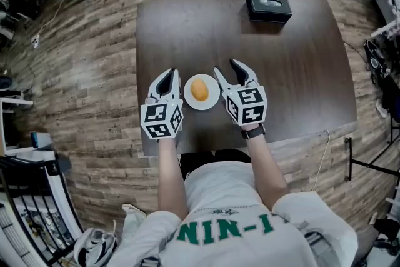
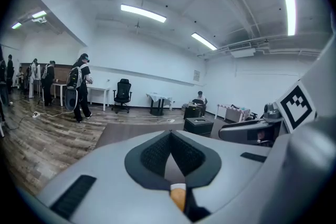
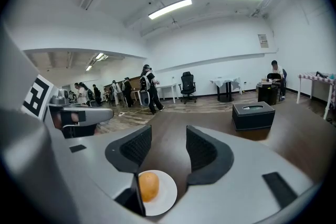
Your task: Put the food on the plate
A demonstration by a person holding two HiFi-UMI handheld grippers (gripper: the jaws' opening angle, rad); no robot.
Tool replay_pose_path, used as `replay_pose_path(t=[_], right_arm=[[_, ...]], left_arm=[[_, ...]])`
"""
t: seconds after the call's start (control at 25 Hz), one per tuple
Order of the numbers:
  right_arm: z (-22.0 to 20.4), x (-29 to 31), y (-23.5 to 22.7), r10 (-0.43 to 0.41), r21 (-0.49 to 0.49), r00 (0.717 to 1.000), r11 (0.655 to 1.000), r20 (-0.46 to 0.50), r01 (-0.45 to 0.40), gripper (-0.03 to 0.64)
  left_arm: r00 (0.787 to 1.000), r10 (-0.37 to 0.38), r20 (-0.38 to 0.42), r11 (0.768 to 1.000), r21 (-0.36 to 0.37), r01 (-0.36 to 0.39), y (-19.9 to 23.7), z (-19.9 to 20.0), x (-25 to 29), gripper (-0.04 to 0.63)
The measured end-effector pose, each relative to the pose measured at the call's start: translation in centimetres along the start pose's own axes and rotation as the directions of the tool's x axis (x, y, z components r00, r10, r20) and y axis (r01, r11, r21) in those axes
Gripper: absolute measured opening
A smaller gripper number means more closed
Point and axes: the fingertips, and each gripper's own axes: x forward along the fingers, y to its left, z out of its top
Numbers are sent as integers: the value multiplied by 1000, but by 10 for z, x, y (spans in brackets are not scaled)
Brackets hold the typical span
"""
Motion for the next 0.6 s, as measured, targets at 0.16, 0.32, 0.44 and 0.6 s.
replay_pose_path(t=[0.16, 0.32, 0.44, 0.6], right_arm=[[31, -15, 3, 0, -5, 998, 1000, 66, 0, 194], [59, -34, 7, 4, -32, 993, 999, 121, 0, 175], [78, -48, 12, 5, -41, 986, 999, 169, 2, 139], [99, -69, 10, -13, -54, 976, 998, 217, 25, 111]], left_arm=[[999, 0, 48, 1000, 29, -1, -10, 30, -12, 14], [995, -1, 96, 999, 54, -4, -23, 58, -27, 14], [991, -6, 133, 998, 70, -4, -30, 75, -38, 14], [985, -2, 171, 996, 89, -13, -39, 95, -51, 14]])
